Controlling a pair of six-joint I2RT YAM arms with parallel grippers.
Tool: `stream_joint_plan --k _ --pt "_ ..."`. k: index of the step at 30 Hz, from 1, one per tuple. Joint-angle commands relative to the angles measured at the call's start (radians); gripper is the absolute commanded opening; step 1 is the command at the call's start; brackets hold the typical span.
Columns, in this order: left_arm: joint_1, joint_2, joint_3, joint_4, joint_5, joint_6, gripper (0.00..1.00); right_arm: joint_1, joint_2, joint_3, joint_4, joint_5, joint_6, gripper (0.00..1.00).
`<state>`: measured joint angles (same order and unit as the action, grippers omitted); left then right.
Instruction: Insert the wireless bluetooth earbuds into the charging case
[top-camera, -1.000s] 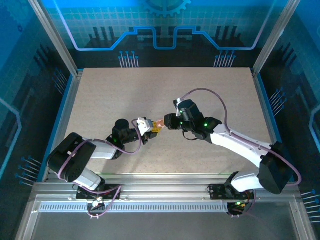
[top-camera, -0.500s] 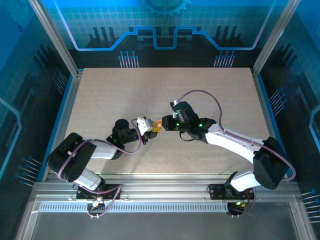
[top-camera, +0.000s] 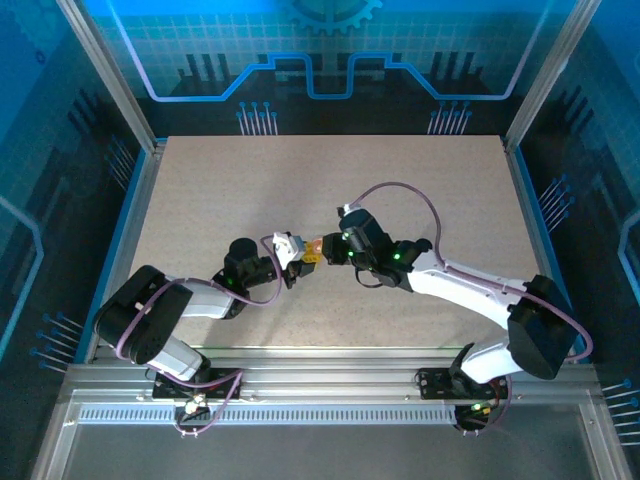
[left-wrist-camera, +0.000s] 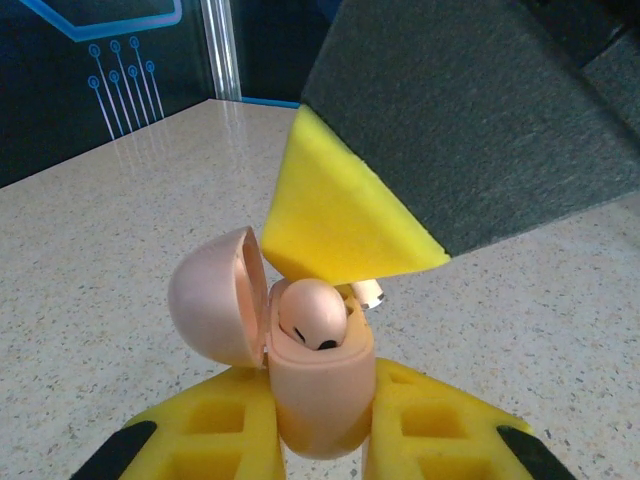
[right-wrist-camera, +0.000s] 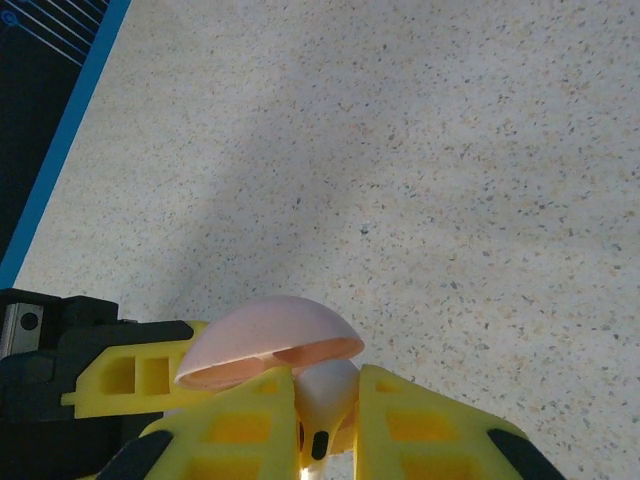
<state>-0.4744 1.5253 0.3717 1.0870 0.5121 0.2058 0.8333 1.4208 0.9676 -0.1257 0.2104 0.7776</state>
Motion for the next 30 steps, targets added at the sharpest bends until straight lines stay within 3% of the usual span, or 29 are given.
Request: stream_joint_plan --k 1,10,30 --pt "-0.007 -0.013 0.011 0.050 0.016 -0.032 0.17 0.022 -0.037 -0.023 0.058 0.064 -0.018 0.17" --pt "-0.007 -0.010 0.015 0.043 0.011 -0.048 0.17 0.035 -0.089 -0.046 0.124 0.113 -0.052 0.17" --pt "-0.004 -0.014 0.015 0.106 0.010 -0.162 0.17 0.056 -0.023 -0.040 0.151 0.139 -0.057 0.17"
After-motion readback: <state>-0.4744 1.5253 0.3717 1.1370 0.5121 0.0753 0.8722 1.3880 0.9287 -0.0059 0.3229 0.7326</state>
